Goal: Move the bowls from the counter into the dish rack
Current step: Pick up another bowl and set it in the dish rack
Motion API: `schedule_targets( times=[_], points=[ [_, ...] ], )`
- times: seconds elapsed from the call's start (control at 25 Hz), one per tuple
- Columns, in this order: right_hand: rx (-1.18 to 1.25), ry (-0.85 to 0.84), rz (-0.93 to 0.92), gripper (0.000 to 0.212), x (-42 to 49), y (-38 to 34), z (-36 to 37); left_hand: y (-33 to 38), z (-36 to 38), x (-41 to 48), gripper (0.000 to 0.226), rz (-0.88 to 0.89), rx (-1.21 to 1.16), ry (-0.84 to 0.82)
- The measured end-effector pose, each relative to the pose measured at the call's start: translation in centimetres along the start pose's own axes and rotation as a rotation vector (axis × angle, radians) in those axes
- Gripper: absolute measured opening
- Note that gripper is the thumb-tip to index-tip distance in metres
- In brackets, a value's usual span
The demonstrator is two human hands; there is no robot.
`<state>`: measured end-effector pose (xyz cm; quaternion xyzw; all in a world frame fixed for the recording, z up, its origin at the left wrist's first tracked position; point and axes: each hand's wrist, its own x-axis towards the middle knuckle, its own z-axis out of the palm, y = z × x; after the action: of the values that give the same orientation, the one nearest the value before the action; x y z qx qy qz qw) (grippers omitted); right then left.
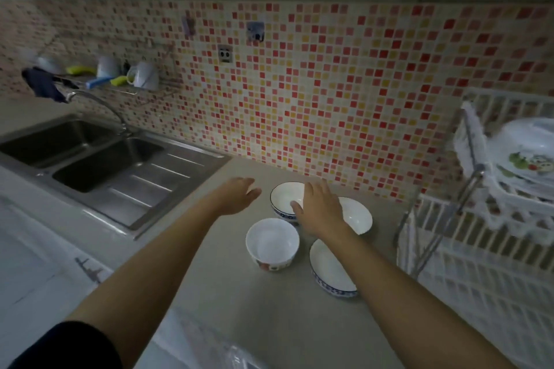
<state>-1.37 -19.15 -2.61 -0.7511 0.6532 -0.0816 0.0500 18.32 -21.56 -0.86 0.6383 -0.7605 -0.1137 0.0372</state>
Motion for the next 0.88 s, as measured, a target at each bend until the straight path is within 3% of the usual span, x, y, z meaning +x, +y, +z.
schedule_targets(
  times=[0.24,0.44,0.64,0.88],
  points=[
    [-0.021,-0.215,0.187,0.055,3.0,1.2,10.2,-3.9,10.9,2.4,0.054,-0.163,-0.108,-0.143],
    [-0.080,-0.229,0.185,0.042,4.1,0.7,14.6,-3.8,15.9,2.9,0.043,-0.256,-0.177,-0.198],
    [-0.109,-0.178,0.196,0.035,3.7,0.6,14.6,-3.0,15.3,3.0,0.029,-0.332,-0.411,-0.161],
    [0.106,0.041,0.207,0.038,2.6,-0.6,6.5,-2.5,6.4,1.6,0.028,-0.176,-0.445,-0.041]
  ],
)
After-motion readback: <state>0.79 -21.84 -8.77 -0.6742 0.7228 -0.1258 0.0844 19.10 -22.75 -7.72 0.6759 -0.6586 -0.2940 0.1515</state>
